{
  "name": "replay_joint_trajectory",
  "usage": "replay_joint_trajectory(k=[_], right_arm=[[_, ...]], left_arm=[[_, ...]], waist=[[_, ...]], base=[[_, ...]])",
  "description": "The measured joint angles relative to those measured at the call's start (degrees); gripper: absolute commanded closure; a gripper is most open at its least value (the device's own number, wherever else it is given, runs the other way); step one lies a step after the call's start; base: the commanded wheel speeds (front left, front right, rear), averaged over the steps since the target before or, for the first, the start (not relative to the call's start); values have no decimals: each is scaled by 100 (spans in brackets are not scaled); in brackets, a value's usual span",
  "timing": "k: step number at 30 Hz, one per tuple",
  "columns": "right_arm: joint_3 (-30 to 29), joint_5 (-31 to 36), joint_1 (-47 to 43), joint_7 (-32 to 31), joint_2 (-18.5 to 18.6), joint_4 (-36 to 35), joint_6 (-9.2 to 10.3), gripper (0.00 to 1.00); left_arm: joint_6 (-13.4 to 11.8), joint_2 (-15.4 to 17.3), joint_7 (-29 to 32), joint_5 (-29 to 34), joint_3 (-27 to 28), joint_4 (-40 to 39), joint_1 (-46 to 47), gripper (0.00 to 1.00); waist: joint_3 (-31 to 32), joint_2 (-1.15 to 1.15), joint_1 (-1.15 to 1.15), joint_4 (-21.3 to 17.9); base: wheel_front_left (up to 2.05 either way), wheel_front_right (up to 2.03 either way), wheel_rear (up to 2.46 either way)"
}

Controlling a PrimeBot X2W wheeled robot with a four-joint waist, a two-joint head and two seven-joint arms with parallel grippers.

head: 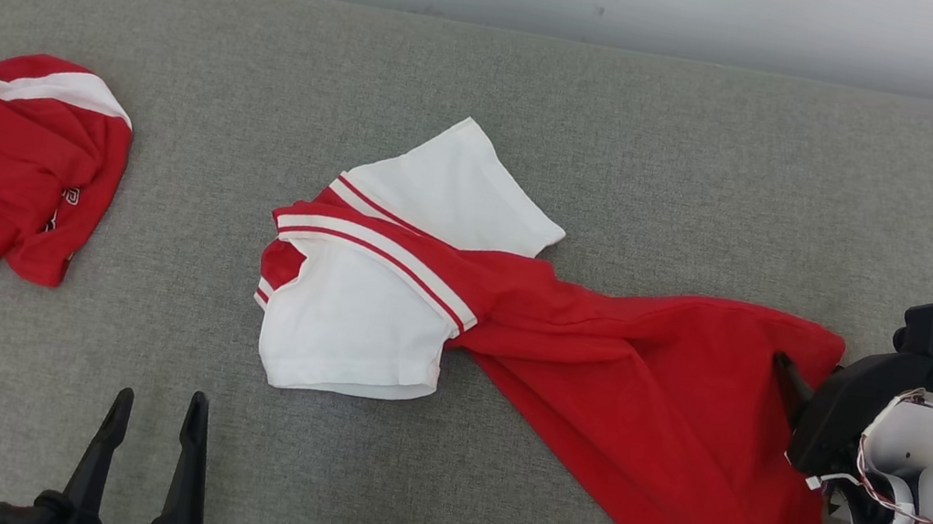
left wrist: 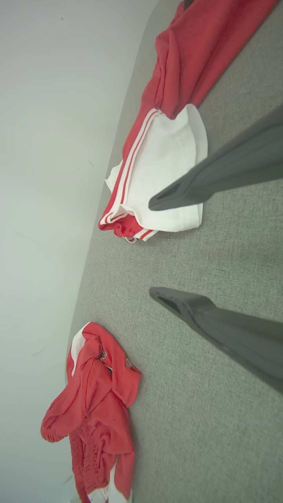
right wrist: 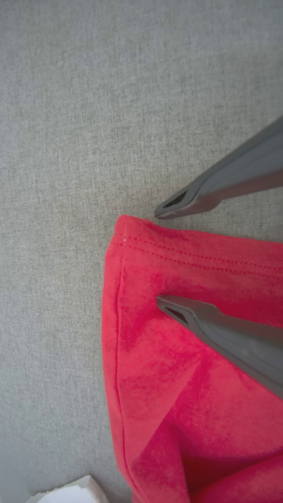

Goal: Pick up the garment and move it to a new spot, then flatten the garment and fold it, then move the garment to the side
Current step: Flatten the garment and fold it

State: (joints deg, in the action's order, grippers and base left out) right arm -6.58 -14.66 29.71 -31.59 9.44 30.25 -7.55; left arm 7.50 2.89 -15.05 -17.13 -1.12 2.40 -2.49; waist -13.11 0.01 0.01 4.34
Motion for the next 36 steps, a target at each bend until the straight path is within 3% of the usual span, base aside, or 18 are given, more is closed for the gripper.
replay_joint_trajectory(k=[1, 2, 3, 5, 6, 9, 16, 24, 31, 36], right_arm=[[38, -18, 24, 53, 10, 60, 0, 0], [68, -57, 43, 115, 14, 105, 0, 12], [103, -66, 74, 185, 24, 143, 0, 56], [153, -66, 118, 331, 59, 197, 0, 82], [176, -64, 136, 397, 81, 227, 0, 82], [242, -42, 206, 564, 122, 278, 0, 100], [485, 32, 354, 1213, 382, 151, 0, 100], [872, -146, 230, 1800, 913, -856, 0, 100], [547, -127, -1050, 1252, 1138, -1853, 0, 100], [259, -74, -2034, 916, 783, -2293, 0, 100]], left_arm=[[0, 1, 0, 1, -4, 3, 1, 0], [0, 1, 0, 1, -8, 5, 1, 0], [0, 1, 0, 1, -7, 8, 1, 0], [0, 1, 0, 1, -8, 13, 1, 0], [0, 1, 0, 1, -5, 20, 1, 0], [0, 0, 0, 1, 16, 35, 1, 0], [0, 1, 0, 0, 34, 70, -5, 0], [0, 2, 0, -10, 123, 94, -109, 0], [0, 1, 0, -71, 164, 86, -194, 0], [0, 2, 0, -107, 207, 79, -213, 0]], waist=[[4, 0, 0, 1], [8, 0, 0, 0], [11, 0, 0, -2], [17, 0, -1, -10], [22, 0, -1, -15], [56, 0, -1, -35], [190, 0, -1, -96], [386, 0, -2, -180], [496, 0, -2, -299], [516, 0, -2, -403]], base=[[0, 0, 0], [0, 0, 0], [0, 0, 0], [0, 0, 0], [0, 0, 0], [0, 0, 0], [0, 0, 0], [0, 0, 0], [0, 0, 0], [0, 0, 0]])
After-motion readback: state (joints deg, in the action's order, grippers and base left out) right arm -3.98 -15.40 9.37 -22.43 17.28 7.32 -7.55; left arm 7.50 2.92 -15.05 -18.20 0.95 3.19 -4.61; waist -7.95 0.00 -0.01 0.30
